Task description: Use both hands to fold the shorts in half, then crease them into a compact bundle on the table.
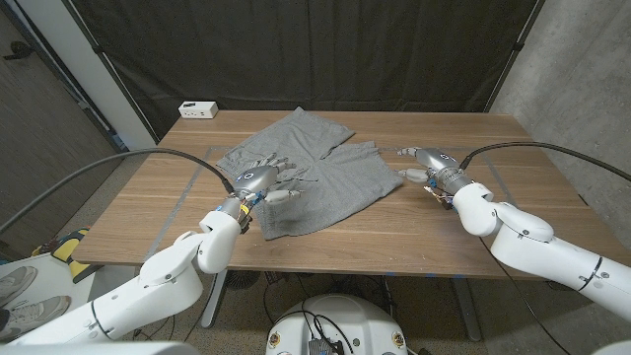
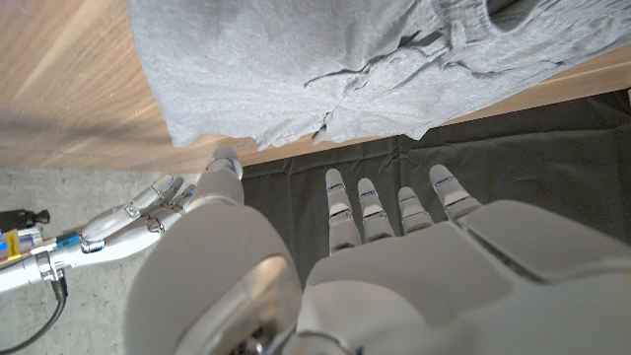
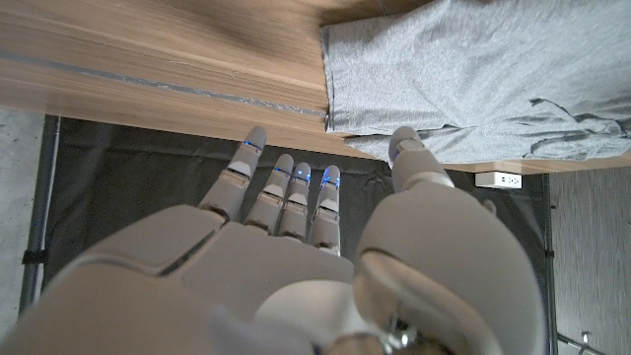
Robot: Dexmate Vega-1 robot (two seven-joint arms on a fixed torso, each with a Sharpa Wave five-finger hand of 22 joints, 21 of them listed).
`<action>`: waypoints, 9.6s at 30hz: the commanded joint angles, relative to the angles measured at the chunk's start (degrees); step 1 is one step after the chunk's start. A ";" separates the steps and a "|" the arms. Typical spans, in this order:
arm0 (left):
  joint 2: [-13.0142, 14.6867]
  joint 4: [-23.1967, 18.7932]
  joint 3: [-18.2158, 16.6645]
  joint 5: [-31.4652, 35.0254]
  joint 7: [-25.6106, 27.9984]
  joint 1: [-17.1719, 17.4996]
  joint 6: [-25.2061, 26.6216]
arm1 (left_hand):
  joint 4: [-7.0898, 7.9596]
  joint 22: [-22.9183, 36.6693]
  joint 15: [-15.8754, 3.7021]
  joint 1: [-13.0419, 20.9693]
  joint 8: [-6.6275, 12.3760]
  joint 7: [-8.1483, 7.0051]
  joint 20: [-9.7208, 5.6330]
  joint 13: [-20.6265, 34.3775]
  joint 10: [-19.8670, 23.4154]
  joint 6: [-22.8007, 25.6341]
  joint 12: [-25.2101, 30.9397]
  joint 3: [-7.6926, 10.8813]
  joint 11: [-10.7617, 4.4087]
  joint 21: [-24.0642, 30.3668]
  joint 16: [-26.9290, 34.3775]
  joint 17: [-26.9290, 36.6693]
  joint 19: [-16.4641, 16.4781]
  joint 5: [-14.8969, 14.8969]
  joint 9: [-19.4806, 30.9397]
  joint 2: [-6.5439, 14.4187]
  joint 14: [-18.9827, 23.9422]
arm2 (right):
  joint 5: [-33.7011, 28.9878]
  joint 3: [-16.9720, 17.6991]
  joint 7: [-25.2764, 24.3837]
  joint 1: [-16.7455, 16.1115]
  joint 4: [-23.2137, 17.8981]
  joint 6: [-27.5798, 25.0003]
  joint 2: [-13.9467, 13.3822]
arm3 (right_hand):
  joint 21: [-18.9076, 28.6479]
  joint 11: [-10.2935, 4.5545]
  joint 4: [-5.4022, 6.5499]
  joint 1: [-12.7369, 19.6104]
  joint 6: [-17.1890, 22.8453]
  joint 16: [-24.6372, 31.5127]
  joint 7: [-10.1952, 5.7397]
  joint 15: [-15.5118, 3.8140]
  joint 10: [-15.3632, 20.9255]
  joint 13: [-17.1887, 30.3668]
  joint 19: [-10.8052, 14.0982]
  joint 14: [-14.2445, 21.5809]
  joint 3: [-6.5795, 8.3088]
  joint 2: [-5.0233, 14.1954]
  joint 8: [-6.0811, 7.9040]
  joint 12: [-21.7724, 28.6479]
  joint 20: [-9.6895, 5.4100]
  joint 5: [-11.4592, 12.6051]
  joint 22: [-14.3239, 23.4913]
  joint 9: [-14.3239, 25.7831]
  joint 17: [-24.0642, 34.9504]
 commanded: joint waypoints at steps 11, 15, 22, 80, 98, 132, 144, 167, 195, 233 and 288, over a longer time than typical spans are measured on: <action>3.23 -5.02 8.51 16.01 -19.46 -5.47 11.84 | 0.16 0.10 0.99 4.28 0.38 -0.29 -0.40 0.22 -0.80 2.87 -0.77 -0.93 0.29 0.25 -0.19 0.25 2.71 1.72 0.51 -2.02 -0.12 | -12.92 -5.73 3.03 1.42 -0.20 -6.44 1.81 | -0.12 -2.40 0.21 6.88 2.77 -0.58 -2.24 -3.82 2.20 0.46 1.47 0.88 0.38 -2.65 0.44 -0.55 -1.53 1.95 0.32 0.15 0.55; 2.91 -5.06 9.83 19.70 -23.36 -6.32 12.84 | 0.34 0.25 0.88 5.16 0.63 -0.62 -0.70 0.25 -0.92 4.21 -0.92 -1.27 0.24 0.28 -0.25 0.25 2.98 2.08 0.62 -2.40 -0.20 | -13.99 -6.05 3.37 1.32 0.30 -6.58 2.16 | -0.43 -3.34 0.42 8.91 3.55 -0.90 -4.06 -4.34 1.74 0.51 1.17 0.12 0.34 -2.78 0.44 -0.88 -2.17 2.54 0.36 0.17 0.73; 2.01 -4.98 11.32 25.41 -32.06 -8.05 13.22 | 0.54 0.39 1.01 6.03 0.81 -1.03 -0.84 0.27 -1.42 5.38 -1.23 -1.64 0.53 0.18 -0.40 0.25 2.93 2.43 0.75 -2.69 -0.61 | -15.28 -6.48 4.80 1.53 0.92 -7.32 2.67 | -0.62 -4.24 0.50 10.88 4.22 -1.09 -4.82 -4.80 1.60 0.55 1.02 -0.38 0.35 -2.74 0.40 -0.99 -2.69 3.03 0.38 0.19 0.85; -11.63 3.95 7.35 54.10 -43.13 -1.52 -0.76 | 0.98 1.51 -3.56 20.85 10.22 -2.73 -2.80 0.28 10.05 27.43 -0.18 -2.88 -5.01 3.77 0.38 0.00 11.17 3.01 2.51 2.33 7.70 | -16.91 -9.76 1.05 5.06 13.29 1.87 8.79 | -0.74 -8.76 1.99 20.37 16.27 0.05 -9.50 -6.79 2.72 0.60 0.56 -0.85 -4.17 0.49 2.14 0.01 -4.97 4.40 0.57 0.50 1.55; -12.38 8.16 7.55 54.69 -34.09 -0.86 0.78 | 0.23 2.08 -9.53 30.00 10.75 2.54 -5.46 -0.01 21.22 46.02 0.65 0.14 -7.55 7.53 0.51 -0.27 14.97 -2.76 0.80 9.33 15.52 | -17.77 -10.07 -1.83 5.93 15.50 3.32 10.85 | 0.15 -11.01 2.68 23.32 42.01 2.75 -2.75 -9.56 13.66 0.51 2.81 2.81 -8.69 3.29 6.91 1.38 -6.55 2.26 0.82 0.32 2.53; -7.20 2.46 0.42 35.98 -21.39 -0.42 -1.77 | 1.59 3.60 -11.57 29.52 20.03 3.46 -8.31 0.97 22.12 43.98 -1.26 2.73 -7.74 12.63 0.08 0.60 17.35 1.81 13.00 10.63 16.76 | -10.49 -2.61 -3.71 0.63 6.89 -1.74 7.62 | 0.29 -8.49 0.81 28.04 46.82 1.11 4.53 -8.67 16.59 0.49 4.35 3.89 -6.87 1.81 6.71 -0.01 -4.77 2.36 0.54 0.38 1.60; -3.61 -1.86 -4.12 27.26 -21.19 -0.36 -2.60 | 1.53 3.82 -11.35 29.46 21.86 3.05 -8.72 1.08 21.93 43.30 -1.66 3.20 -7.70 13.53 -0.15 0.67 17.25 2.09 15.27 10.19 16.39 | -8.44 -1.73 8.42 1.16 -3.46 -13.07 2.01 | -0.25 -8.72 1.21 27.90 46.54 -0.33 3.26 -7.24 14.59 0.56 3.45 1.50 -5.60 1.32 6.02 -1.08 -4.29 0.97 0.55 0.27 1.76; 0.41 -3.50 -5.88 28.38 -21.42 -2.59 -2.77 | 1.60 3.92 -11.84 28.92 24.48 2.35 -9.83 1.20 22.26 42.85 -1.93 3.72 -8.26 15.14 -0.19 0.72 17.92 2.28 18.21 9.10 16.35 | -7.17 -10.28 29.28 13.12 -18.23 -34.02 -6.32 | -0.69 -8.50 1.59 27.30 46.07 -1.16 2.15 -6.25 12.32 0.65 2.35 -0.42 -4.56 1.07 5.31 -1.72 -4.43 0.33 0.64 0.28 2.05; 6.79 -6.79 -24.61 8.48 -22.09 5.71 -8.54 | 1.74 3.73 -12.19 28.15 26.51 1.91 -10.53 1.26 22.35 43.10 -2.18 4.41 -8.37 16.53 -0.23 0.75 18.15 2.18 20.10 8.10 16.33 | 1.75 -3.97 22.99 10.58 -33.08 -41.27 -13.58 | -0.63 -8.63 1.97 26.55 45.63 -1.11 1.48 -6.25 11.79 0.70 2.35 -0.49 -3.90 1.21 4.82 -1.52 -4.73 0.23 0.70 0.39 2.30; 5.42 9.61 -38.63 -44.49 -37.90 -0.43 -27.81 | 1.49 3.27 -11.02 28.27 27.18 4.34 -9.87 1.26 23.14 42.73 -2.15 6.35 -6.80 18.07 -0.26 0.73 17.67 2.99 20.17 7.69 16.31 | -0.10 -2.65 13.37 13.22 -19.46 -12.69 -6.83 | -0.60 -8.54 1.89 25.99 45.40 -1.10 1.30 -6.08 11.47 0.73 2.31 -0.56 -2.83 0.90 4.43 -1.36 -4.20 0.01 0.70 0.55 2.45; 2.02 22.02 -34.71 -66.22 -29.15 0.17 -34.06 | 1.57 2.83 -9.20 27.69 27.70 5.45 -8.68 1.34 22.02 41.49 -2.59 8.71 -5.01 20.03 -0.39 0.82 16.01 5.35 20.20 7.30 15.11 | -20.23 -7.73 -1.75 27.06 17.86 13.90 20.25 | 0.30 -10.07 2.52 24.17 44.89 -0.48 0.27 -8.45 12.64 0.69 4.98 1.82 -1.79 1.10 4.06 -1.00 -5.48 1.32 0.70 0.93 2.57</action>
